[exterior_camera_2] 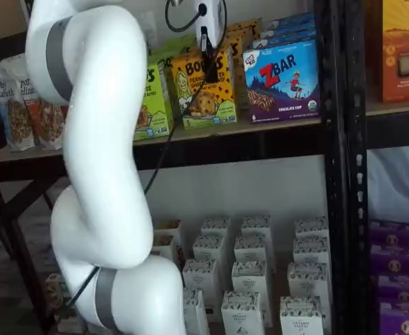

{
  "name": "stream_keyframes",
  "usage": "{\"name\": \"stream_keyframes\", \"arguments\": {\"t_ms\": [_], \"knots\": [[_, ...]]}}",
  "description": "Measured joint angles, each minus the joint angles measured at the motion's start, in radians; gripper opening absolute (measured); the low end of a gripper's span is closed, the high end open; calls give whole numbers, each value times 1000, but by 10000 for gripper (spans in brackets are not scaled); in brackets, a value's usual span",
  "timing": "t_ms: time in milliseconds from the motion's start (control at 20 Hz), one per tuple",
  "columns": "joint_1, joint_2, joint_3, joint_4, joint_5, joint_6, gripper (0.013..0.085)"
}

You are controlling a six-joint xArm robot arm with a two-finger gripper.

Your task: Pick up the orange box on the top shelf, the fifth box from the left

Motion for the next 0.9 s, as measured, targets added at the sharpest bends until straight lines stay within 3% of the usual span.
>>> {"name": "stream_keyframes", "arguments": {"t_ms": [100,550,900], "knots": [[0,2,-4,0,6,1,370],[0,7,-42,9,68,7,370],[-1,-85,17,-14,59,5,370]]}}
